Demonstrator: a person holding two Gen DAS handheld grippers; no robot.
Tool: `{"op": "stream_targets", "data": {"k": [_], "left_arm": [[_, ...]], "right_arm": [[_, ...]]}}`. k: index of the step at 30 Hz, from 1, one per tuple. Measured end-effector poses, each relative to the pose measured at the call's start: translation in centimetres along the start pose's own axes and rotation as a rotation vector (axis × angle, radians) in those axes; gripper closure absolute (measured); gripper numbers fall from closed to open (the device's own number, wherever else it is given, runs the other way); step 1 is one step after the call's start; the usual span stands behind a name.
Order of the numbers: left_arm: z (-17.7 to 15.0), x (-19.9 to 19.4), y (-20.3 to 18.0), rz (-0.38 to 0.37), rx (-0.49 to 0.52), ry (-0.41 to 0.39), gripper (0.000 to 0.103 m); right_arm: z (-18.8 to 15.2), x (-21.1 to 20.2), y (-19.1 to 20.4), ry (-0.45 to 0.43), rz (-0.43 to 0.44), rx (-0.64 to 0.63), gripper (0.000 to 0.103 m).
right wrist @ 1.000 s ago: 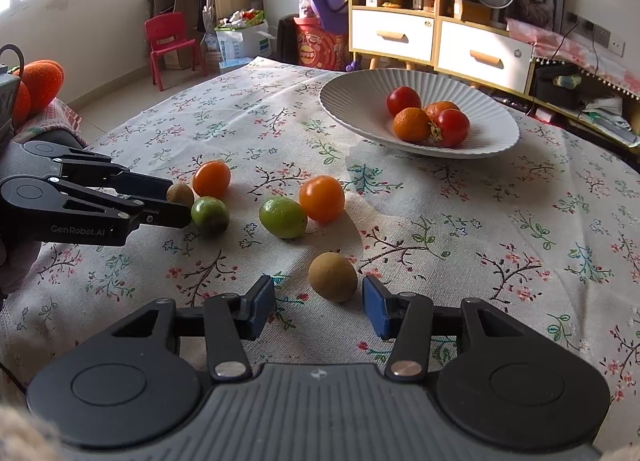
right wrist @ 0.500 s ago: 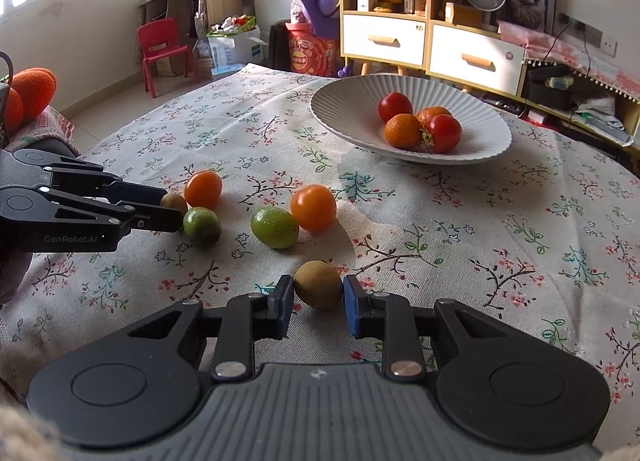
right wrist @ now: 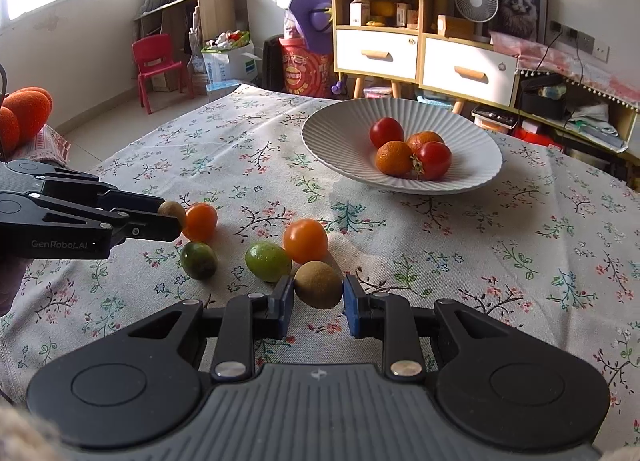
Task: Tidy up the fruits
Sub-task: 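Carry both held kiwis over the white plate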
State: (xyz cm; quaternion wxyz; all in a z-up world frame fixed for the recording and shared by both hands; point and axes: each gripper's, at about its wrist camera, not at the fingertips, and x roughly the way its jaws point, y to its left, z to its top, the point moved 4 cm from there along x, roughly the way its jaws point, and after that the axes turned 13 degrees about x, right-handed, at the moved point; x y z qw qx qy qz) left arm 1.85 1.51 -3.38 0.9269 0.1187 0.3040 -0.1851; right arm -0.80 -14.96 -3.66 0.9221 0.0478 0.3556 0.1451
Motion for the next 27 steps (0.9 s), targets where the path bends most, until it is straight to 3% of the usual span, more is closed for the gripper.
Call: {"op": "stream_targets", "data": {"k": [9, 17, 27], "left_arm": [[2.2, 1.0, -0.5, 0.012, -0.003, 0.018, 0.084], [4.4, 2.6, -0.9, 0.006, -0.039, 0.037, 0.084], [7.5, 4.9, -1.1, 0.016, -0.092, 0.011, 0.084]], "right_arm": [[1.7, 0.8, -0.4, -0.002, -0.029, 0.027, 0.079], [4.1, 1.1, -1.7, -0.056, -0.058, 0.063, 0.079], [6.5, 2.4, -4.0, -0.104, -0.097, 0.126, 0.079]]}}
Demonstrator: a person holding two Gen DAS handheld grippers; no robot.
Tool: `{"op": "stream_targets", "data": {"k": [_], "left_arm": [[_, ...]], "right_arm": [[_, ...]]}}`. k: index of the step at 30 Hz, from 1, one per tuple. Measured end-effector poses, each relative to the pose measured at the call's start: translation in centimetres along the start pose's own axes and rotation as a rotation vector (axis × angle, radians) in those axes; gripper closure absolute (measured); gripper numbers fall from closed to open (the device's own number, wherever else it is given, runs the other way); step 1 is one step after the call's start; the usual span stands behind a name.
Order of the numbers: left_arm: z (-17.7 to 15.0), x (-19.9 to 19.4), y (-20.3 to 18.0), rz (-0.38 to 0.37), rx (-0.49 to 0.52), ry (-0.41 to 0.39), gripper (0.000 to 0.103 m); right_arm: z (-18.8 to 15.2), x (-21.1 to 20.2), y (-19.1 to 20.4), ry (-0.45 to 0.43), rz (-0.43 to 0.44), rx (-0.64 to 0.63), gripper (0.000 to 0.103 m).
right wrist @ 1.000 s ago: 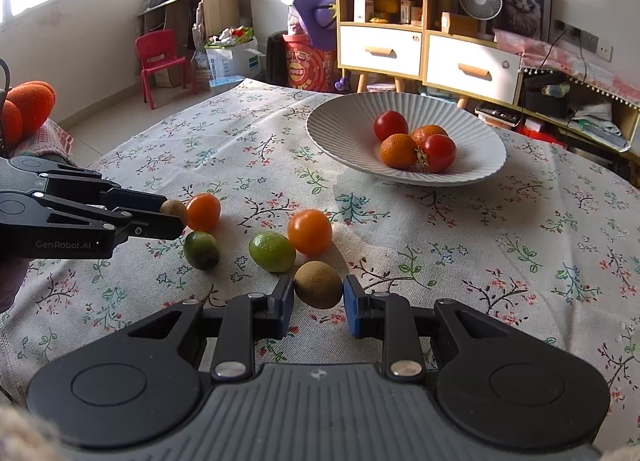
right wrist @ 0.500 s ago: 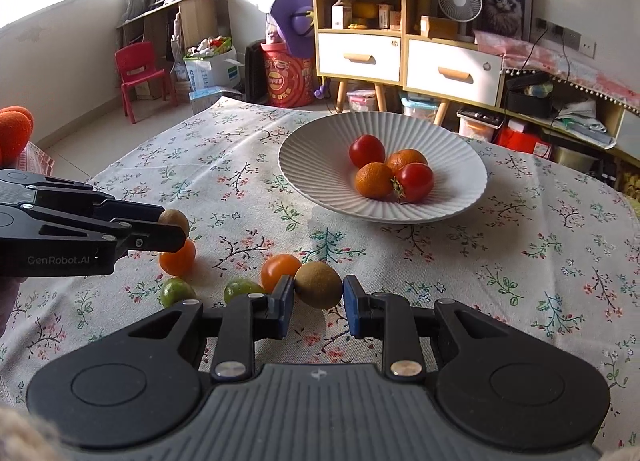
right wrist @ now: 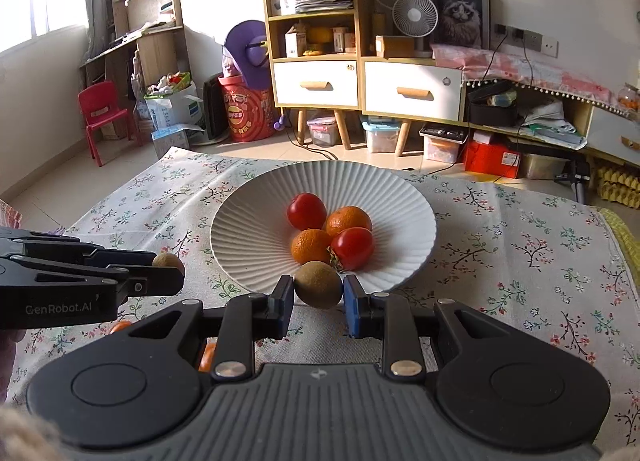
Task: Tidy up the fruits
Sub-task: 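Carry both held kiwis over the white plate, then open the left tool in the plate while the right tool releases its kiwi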
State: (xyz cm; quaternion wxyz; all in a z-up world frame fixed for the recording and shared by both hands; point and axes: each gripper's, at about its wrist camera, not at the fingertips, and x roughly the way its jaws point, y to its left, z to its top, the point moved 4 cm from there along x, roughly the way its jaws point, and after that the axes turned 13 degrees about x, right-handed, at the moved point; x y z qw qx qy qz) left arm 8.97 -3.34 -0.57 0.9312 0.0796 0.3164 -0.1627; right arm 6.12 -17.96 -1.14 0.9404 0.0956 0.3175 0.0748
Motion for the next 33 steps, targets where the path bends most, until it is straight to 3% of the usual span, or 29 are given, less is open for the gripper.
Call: {"op": "stream_targets", "data": {"k": [9, 23, 33], "left_arm": [[0.6, 3.2, 1.0, 0.008, -0.036, -0.020, 0.084], [1.7, 6.9, 0.6, -0.040, 0.082, -0.008, 0.084], [2.0, 8.0, 0.6, -0.050, 0.108, -0.012, 0.084]], "right_arm": [[2.2, 1.6, -2.3, -0.017, -0.031, 0.061, 0.079], [3.1, 4.8, -3.6, 0.031, -0.022, 0.043, 0.079], [3.2, 5.8, -4.4, 0.051, -0.012, 0.037, 0.079]]}}
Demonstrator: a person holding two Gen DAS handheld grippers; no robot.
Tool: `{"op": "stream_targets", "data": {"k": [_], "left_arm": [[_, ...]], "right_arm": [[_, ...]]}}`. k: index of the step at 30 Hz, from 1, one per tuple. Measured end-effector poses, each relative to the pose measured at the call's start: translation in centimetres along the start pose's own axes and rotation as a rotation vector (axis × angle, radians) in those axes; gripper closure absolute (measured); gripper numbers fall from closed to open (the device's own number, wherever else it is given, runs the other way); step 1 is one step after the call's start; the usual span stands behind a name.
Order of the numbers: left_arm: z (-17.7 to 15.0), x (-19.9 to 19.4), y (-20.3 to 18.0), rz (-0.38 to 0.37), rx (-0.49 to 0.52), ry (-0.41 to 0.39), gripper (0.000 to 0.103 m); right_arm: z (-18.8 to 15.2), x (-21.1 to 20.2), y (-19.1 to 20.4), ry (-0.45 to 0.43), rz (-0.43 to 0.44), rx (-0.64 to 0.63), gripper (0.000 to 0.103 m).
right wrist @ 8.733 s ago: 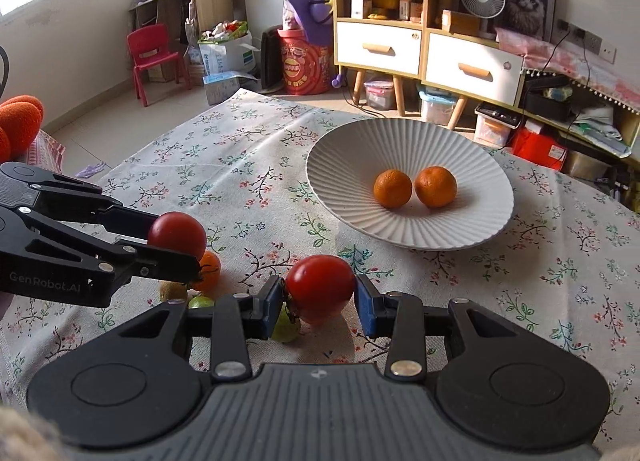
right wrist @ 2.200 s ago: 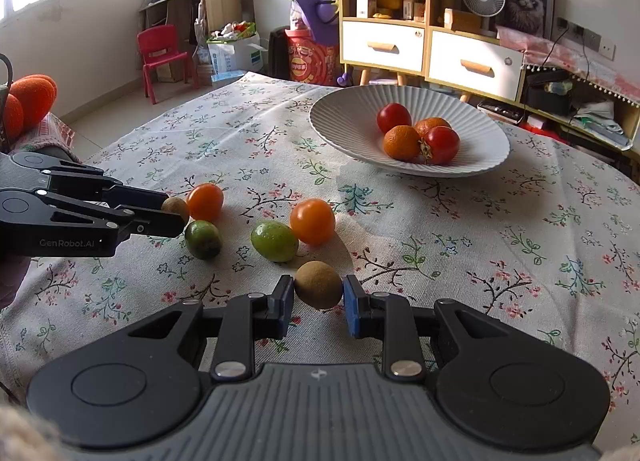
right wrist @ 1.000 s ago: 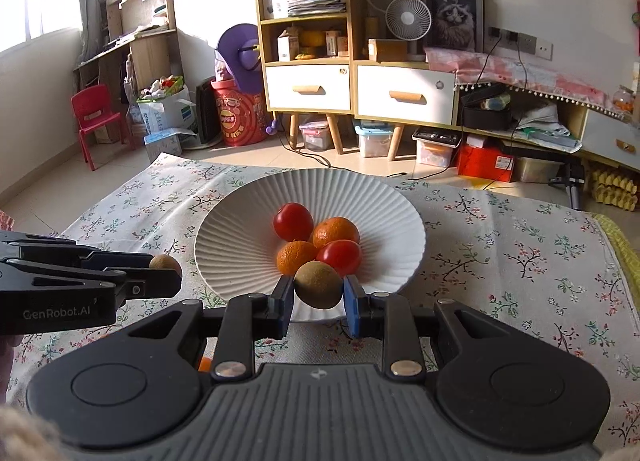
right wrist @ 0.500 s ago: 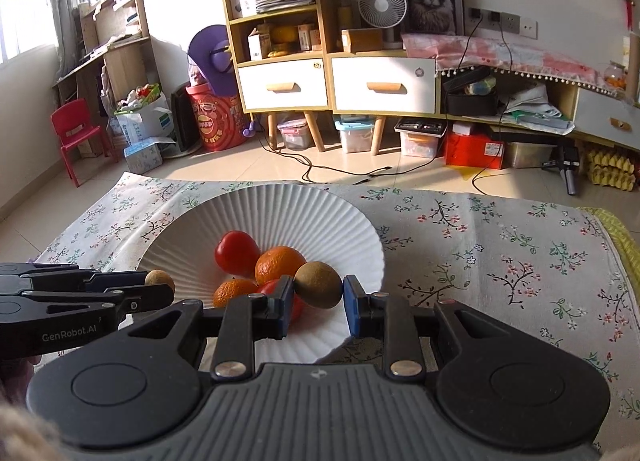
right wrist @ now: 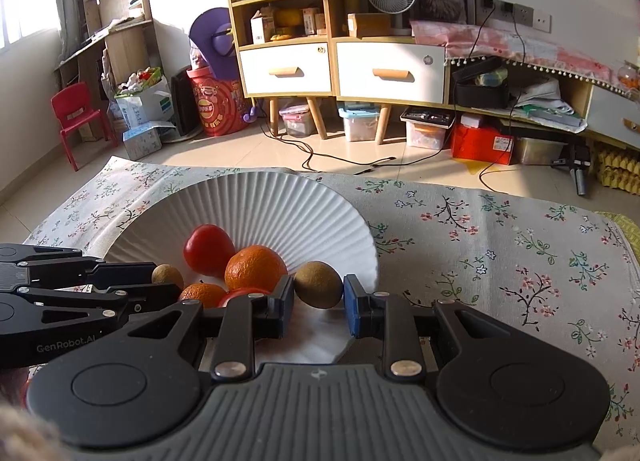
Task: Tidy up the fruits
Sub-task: 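Open the left tool in the plate while the right tool releases its kiwi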
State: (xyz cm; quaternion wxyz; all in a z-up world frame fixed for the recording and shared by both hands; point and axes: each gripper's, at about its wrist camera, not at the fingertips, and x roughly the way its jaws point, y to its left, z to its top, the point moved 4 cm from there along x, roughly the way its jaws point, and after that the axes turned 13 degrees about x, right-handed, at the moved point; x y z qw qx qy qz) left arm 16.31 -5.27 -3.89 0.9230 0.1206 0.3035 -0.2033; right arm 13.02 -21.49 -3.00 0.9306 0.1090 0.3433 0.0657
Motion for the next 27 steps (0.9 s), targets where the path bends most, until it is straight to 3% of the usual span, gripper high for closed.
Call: {"op": "stream_targets", "data": {"k": [16, 22, 27], "left_arm": [[0.0, -0.4, 0.0, 0.019, 0.004, 0.001, 0.080], [0.2, -1.3, 0.0, 0.038, 0.014, 0.010, 0.071], [0.0, -3.1, 0.2, 0.063, -0.006, 0.002, 0.058]], "right_arm": [[0.2, -0.6, 0.2, -0.001, 0.002, -0.005, 0.073], [0.1, -1.7, 0.2, -0.003, -0.006, 0.009, 0.065], [0.0, -2.9, 0.1, -0.012, -0.009, 0.031, 0.055]]}}
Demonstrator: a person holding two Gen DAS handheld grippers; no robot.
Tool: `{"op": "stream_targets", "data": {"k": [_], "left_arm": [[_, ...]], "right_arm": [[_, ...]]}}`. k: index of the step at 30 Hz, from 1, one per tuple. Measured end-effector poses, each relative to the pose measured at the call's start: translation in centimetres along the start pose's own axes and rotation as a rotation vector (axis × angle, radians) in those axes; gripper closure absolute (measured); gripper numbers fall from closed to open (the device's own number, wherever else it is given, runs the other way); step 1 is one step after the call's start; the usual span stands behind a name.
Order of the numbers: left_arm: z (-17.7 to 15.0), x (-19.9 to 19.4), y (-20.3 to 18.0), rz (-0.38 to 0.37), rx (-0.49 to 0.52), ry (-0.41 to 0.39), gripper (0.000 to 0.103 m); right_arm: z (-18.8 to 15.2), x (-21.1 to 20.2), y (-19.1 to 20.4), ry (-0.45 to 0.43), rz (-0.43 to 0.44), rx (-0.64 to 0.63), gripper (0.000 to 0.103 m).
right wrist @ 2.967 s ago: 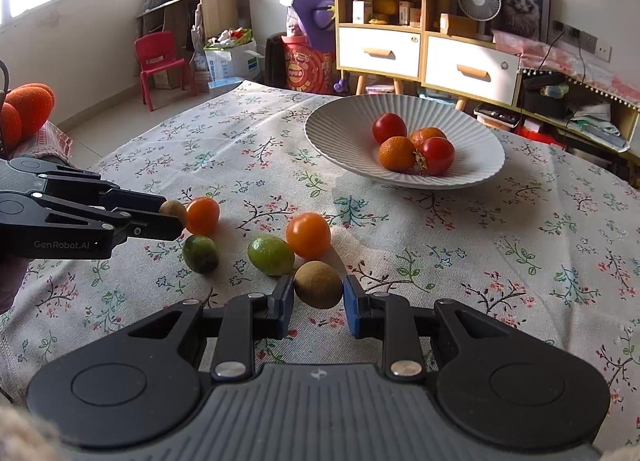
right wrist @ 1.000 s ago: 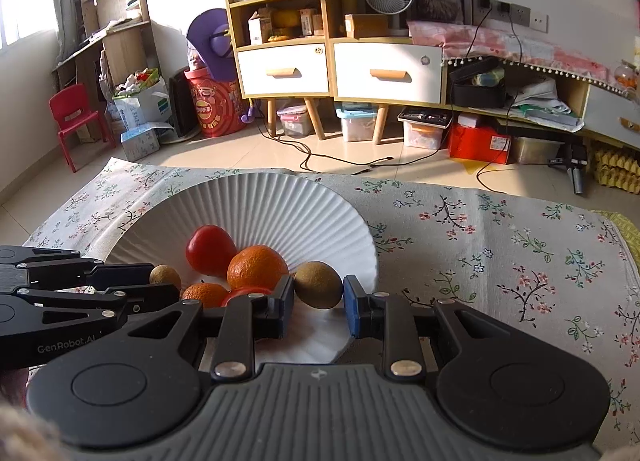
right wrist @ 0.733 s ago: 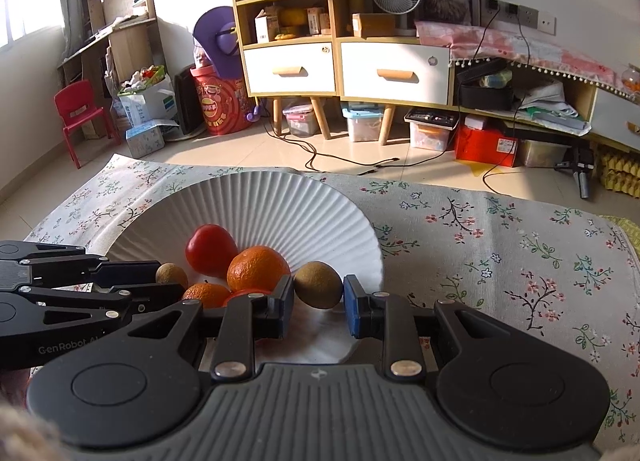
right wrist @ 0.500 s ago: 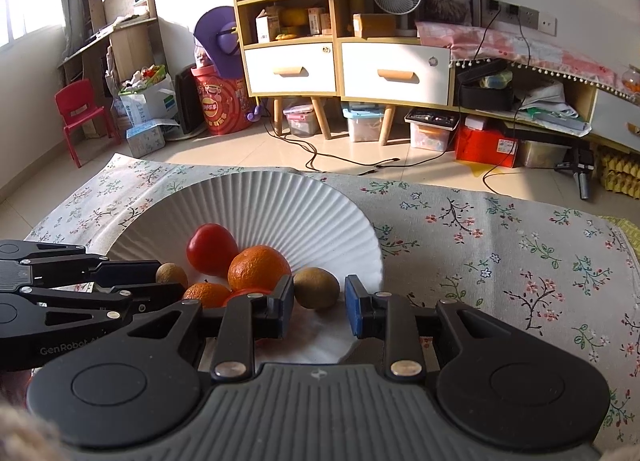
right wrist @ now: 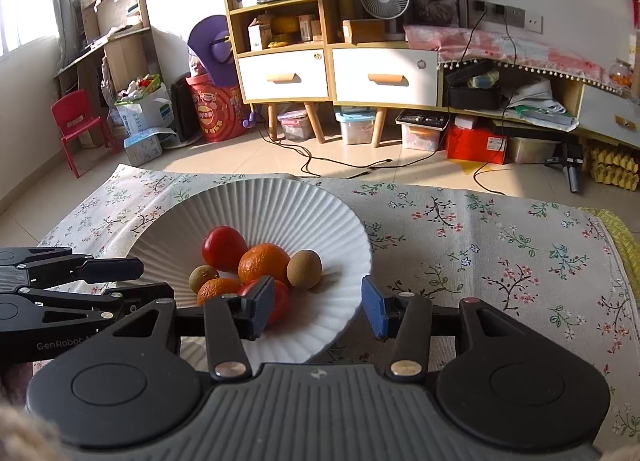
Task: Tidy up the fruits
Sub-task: 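Open the left tool in the plate while the right tool releases its kiwi, then move both open tools back toward the limes and orange tomatoes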
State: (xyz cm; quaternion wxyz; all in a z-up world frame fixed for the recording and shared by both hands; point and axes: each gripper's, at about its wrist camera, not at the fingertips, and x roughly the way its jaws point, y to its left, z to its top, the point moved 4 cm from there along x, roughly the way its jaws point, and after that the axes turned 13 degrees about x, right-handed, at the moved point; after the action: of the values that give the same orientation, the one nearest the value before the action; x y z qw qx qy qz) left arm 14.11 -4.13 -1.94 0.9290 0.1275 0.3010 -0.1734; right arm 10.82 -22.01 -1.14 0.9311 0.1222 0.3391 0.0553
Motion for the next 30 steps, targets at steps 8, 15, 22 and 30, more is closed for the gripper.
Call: {"op": "stream_targets", "data": {"k": [8, 15, 22, 30], "left_arm": [[-0.7, -2.7, 0.0, 0.021, 0.011, 0.014, 0.046], [-2.2, -4.2, -0.4, 0.027, 0.025, 0.056, 0.041], [-3.9, -5.7, -1.3, 0.006, 0.041, 0.085, 0.036], [-5.5, -7.0, -1.6, -0.011, 0.075, 0.095, 0.024]], "right_arm": [[-0.4, -1.8, 0.5, -0.008, 0.002, 0.030, 0.049], [-1.3, -3.0, 0.9, -0.001, 0.002, 0.026, 0.045], [-2.6, -3.8, 1.4, 0.017, 0.013, 0.025, 0.039], [-4.6, -4.1, 2.0, 0.052, 0.034, -0.007, 0.029]]}}
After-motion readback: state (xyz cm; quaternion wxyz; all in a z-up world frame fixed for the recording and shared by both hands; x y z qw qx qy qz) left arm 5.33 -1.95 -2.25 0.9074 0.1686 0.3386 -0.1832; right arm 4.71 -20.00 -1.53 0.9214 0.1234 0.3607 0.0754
